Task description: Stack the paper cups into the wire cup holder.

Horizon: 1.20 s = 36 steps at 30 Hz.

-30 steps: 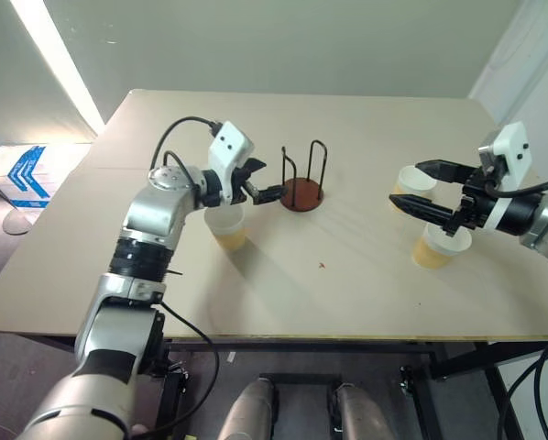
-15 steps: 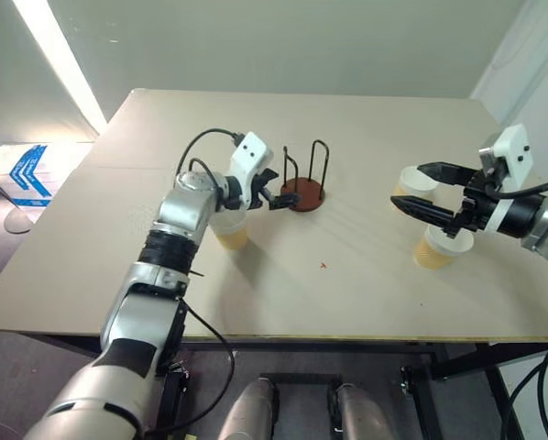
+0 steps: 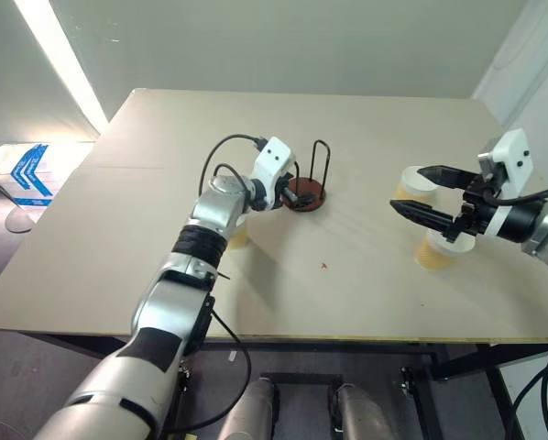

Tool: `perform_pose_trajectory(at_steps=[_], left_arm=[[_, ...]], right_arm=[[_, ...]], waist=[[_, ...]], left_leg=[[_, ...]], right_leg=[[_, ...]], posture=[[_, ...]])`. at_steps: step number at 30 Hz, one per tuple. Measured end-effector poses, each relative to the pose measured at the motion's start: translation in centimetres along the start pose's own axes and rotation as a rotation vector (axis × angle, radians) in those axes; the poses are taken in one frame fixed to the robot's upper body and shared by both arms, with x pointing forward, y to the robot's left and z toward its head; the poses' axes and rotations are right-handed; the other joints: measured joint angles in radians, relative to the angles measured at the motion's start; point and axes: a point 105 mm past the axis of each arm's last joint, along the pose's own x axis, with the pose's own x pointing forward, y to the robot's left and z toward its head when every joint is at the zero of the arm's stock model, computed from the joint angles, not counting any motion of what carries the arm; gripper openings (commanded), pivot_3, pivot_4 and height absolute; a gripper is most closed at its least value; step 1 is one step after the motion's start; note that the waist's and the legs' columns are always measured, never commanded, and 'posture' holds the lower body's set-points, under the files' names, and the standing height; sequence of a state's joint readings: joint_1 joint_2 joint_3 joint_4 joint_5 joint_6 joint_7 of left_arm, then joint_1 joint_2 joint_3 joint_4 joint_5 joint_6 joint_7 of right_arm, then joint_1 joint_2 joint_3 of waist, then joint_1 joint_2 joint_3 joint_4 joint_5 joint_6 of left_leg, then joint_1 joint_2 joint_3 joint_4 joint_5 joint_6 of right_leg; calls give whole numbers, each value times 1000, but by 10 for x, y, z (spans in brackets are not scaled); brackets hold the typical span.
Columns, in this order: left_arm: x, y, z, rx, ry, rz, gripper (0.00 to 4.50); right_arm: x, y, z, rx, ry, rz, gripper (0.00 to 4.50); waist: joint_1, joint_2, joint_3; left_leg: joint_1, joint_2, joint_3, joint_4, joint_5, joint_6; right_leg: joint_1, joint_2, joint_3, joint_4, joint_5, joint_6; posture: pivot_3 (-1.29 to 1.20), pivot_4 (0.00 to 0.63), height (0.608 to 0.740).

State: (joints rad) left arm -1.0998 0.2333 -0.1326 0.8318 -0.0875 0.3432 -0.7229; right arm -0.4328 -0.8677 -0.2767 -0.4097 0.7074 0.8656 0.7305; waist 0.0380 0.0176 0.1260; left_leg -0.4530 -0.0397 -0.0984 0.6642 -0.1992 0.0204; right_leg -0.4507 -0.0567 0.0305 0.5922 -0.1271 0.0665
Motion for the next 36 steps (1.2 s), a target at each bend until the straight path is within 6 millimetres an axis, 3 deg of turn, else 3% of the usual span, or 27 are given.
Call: perform_pose_trajectory(at_steps=[2,5,14,16,22,26,29,36], left_arm=[[4,-2,0,1,-4,3,4500],[9,-3,1,0,-7,10,3934],[16,-7,13,-4,-58,3,559],[16,-7,16,-2,-70,1,36],[14,-8,18,1,-78,-23,36],[5,-14,33,62,-123,-115,36],[-9,-25,40,135,-152,-226,36],[-23,-71,21,188,-106,-501,36]], right_arm=[[-1,0,-1,3,-1,-6,4477],[-3,2,-1,5,-3,-10,4500],[-4,4,-2,20,-11,-16,4500],[-4,4,-3,24,-11,-16,4500],[-5,3,-3,20,-17,-34,4500],[-11,-2,1,-2,-35,-62,4500],[-27,-5,3,-33,-14,-62,4500],[-54,2,11,-79,46,18,4500]], waist=[[1,0,0],[2,0,0],[3,0,0],[3,0,0],[3,0,0],[5,0,0],[8,0,0],[11,0,0]], left_leg=[[0,0,0,0,0,0],[0,0,1,0,0,0],[0,0,2,1,0,0],[0,0,3,1,0,0],[-1,0,3,1,0,0],[-1,-1,3,2,0,0],[-2,-1,4,2,-1,-1],[-2,-1,4,4,-3,-1]], right_leg=[[0,0,0,0,0,0],[0,0,0,0,0,1],[0,0,1,0,-1,4],[0,0,1,0,-2,4],[0,0,1,0,-2,5],[0,0,1,0,-3,5],[0,-1,2,0,-4,6],[0,-1,2,0,-6,6]], posture=[[0,150,740],[0,150,740],[0,150,740],[0,150,740],[0,150,740],[0,150,740],[0,150,740],[0,150,740]])
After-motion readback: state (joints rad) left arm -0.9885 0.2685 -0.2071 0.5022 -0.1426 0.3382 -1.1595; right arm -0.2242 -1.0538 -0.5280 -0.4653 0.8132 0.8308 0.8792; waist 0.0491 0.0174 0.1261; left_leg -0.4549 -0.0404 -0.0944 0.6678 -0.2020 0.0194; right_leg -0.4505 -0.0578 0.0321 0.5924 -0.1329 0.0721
